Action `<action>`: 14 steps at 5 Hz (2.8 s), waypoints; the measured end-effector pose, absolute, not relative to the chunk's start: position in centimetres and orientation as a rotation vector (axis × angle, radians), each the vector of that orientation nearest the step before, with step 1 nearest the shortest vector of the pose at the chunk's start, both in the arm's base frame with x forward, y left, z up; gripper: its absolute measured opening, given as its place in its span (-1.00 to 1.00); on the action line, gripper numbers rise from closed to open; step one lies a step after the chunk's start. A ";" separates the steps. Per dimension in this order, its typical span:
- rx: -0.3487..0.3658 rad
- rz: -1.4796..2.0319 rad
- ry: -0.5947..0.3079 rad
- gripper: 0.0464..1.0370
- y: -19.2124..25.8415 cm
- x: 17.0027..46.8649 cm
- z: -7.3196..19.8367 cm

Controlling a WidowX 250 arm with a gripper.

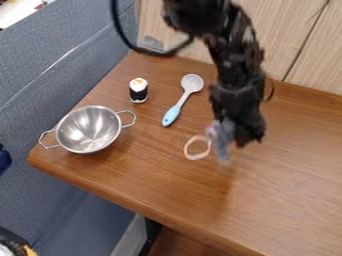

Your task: Move the gray toy in the silver bowl

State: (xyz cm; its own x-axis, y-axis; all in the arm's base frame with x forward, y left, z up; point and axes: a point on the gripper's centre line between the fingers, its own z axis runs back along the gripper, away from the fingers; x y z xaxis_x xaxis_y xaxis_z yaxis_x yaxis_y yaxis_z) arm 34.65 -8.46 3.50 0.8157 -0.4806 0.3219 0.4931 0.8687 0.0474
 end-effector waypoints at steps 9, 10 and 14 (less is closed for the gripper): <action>0.191 0.237 -0.249 0.06 11.4 29.3 1.9; 0.175 0.250 -0.216 0.06 11.3 29.2 1.5; 0.145 0.359 -0.091 0.79 12.0 29.1 0.5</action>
State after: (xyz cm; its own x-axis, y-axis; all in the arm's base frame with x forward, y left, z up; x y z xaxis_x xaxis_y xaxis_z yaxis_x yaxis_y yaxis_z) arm 29.15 12.03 0.47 0.9323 0.3431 0.1144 -0.3561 0.9261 0.1248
